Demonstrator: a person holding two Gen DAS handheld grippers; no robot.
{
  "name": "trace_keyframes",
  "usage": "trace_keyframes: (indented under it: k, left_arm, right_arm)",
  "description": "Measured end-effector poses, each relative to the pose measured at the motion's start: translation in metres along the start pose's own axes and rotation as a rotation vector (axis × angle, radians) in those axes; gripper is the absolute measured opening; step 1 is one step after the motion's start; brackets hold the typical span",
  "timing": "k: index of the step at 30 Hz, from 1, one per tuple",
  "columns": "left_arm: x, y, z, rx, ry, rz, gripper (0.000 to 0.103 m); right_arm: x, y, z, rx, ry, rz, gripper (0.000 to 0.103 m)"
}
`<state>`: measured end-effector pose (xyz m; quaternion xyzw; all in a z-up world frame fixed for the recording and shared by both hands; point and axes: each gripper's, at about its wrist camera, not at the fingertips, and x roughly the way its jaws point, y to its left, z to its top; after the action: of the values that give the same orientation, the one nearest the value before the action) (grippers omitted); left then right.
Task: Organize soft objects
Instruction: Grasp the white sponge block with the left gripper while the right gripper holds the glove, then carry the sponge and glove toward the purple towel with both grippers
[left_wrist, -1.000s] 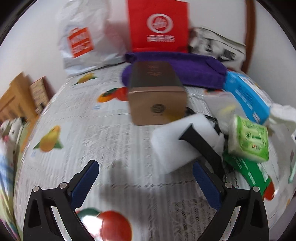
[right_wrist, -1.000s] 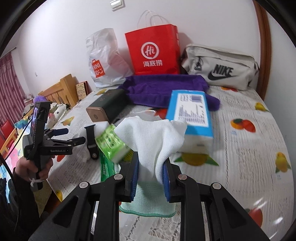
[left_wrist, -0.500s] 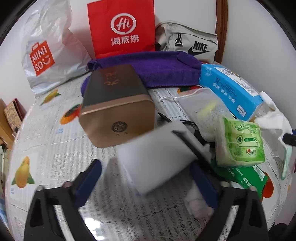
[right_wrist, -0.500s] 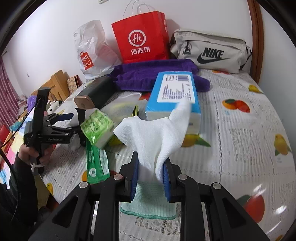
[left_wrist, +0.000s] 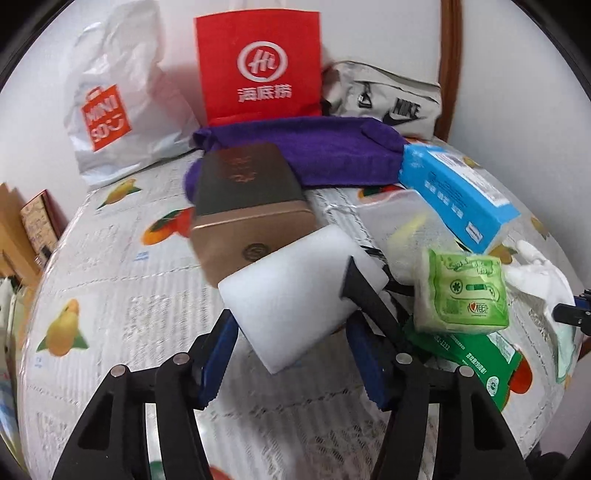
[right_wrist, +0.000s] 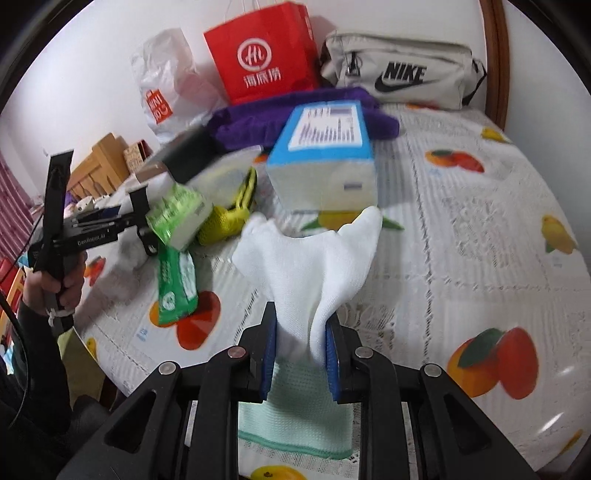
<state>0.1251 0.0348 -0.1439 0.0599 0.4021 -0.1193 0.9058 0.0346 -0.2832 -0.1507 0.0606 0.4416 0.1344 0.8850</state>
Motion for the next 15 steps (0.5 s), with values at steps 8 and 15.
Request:
trace_keyframes:
  k: [8,15]
  left_arm:
    - [-0.027,0.016,0.008,-0.054,-0.023,0.062,0.059]
    - [-0.043,0.027,0.015,-0.096,-0.022,0.089,0.059]
  right_arm:
    - [-0.033,0.004,0.028,-0.032,-0.102,0.013,0.023]
    - [-0.034,0.003,0.058,-0.032,-0.132,0.006,0.023]
